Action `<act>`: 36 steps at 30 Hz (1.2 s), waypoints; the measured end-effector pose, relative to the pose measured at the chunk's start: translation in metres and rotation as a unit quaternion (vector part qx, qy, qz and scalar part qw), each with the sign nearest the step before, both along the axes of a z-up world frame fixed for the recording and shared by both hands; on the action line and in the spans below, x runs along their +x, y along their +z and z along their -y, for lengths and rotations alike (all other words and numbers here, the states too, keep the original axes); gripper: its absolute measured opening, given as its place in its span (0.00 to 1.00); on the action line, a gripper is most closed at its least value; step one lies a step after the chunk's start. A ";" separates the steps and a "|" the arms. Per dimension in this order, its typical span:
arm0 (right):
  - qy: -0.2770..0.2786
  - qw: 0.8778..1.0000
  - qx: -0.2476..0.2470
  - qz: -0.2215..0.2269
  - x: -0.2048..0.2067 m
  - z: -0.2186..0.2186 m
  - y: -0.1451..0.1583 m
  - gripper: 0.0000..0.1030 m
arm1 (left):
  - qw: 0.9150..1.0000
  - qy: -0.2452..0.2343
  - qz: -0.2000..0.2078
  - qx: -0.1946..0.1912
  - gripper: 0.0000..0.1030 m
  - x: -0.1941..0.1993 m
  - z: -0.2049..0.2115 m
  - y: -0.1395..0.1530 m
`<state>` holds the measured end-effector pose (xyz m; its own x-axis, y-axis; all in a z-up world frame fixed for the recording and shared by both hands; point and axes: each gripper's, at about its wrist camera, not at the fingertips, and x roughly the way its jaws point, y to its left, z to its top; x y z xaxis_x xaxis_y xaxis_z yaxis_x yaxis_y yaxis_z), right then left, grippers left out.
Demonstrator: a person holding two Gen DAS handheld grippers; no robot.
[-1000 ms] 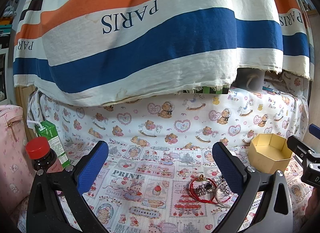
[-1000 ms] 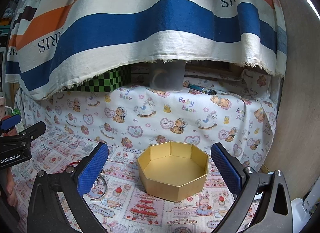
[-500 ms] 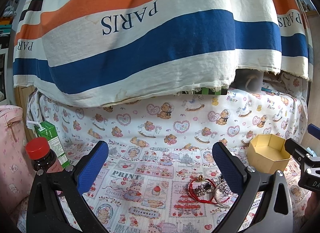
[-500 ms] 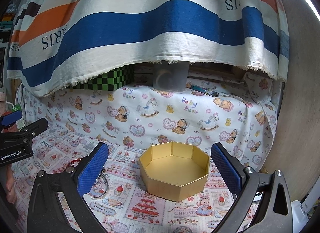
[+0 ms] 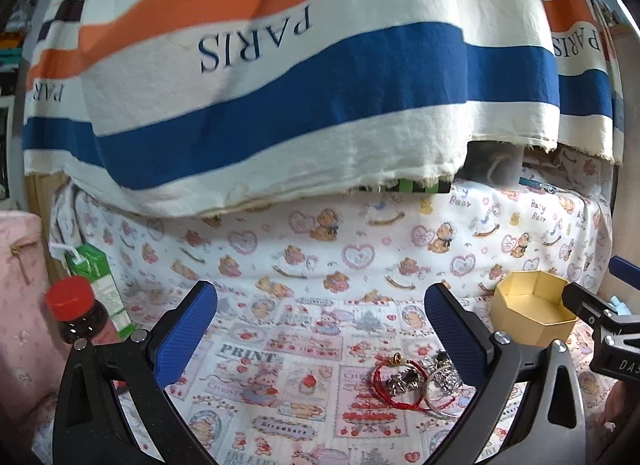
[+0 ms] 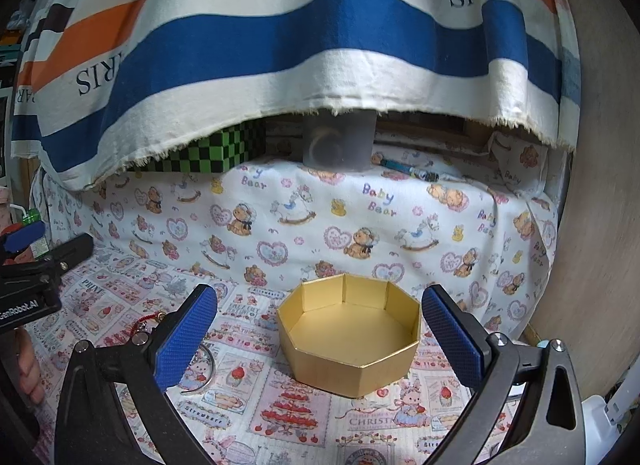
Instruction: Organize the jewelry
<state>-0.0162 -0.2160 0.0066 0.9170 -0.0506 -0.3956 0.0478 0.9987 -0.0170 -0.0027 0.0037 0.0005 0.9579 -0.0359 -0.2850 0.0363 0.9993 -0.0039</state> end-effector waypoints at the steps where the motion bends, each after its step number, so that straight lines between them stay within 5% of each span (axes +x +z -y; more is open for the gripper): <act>1: -0.001 1.000 0.002 0.000 0.000 0.001 0.000 1.00 | 1.000 -0.008 -0.002 -0.002 1.00 0.000 0.001 0.000; 4: 0.001 1.000 0.008 0.001 -0.001 0.001 0.000 1.00 | 1.000 -0.021 -0.023 -0.005 0.96 0.008 0.001 -0.002; 7: -0.013 1.000 0.018 0.014 -0.005 0.004 0.002 1.00 | 0.998 -0.039 -0.058 -0.002 0.79 0.020 0.002 -0.005; 12: -0.003 1.000 0.011 -0.004 -0.004 0.000 0.001 0.69 | 0.991 -0.069 -0.110 -0.043 0.63 0.035 -0.004 -0.005; 16: 0.025 0.999 0.033 -0.030 0.002 0.001 -0.004 0.45 | 0.971 -0.110 -0.198 -0.083 0.43 0.052 -0.005 -0.010; 18: 0.041 0.997 0.049 -0.046 0.006 0.002 -0.008 0.37 | 0.963 -0.106 -0.235 -0.071 0.36 0.059 0.002 -0.013; 26: 0.051 0.992 0.084 -0.081 0.015 0.010 -0.016 0.37 | 0.947 -0.107 -0.297 -0.064 0.32 0.073 0.024 -0.020; 31: 0.052 0.988 0.107 -0.098 0.017 0.014 -0.020 0.36 | 0.929 -0.100 -0.346 -0.082 0.24 0.083 0.027 -0.030; 36: 0.049 0.987 0.109 -0.103 0.018 0.017 -0.021 0.36 | 0.929 -0.102 -0.345 -0.090 0.24 0.084 0.024 -0.034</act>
<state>0.0020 -0.2329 -0.0147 0.8118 0.1407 -0.5667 -0.0307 0.9795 0.1993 0.0814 -0.0200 -0.0339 0.5178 -0.3032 -0.8000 0.1527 0.9528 -0.2623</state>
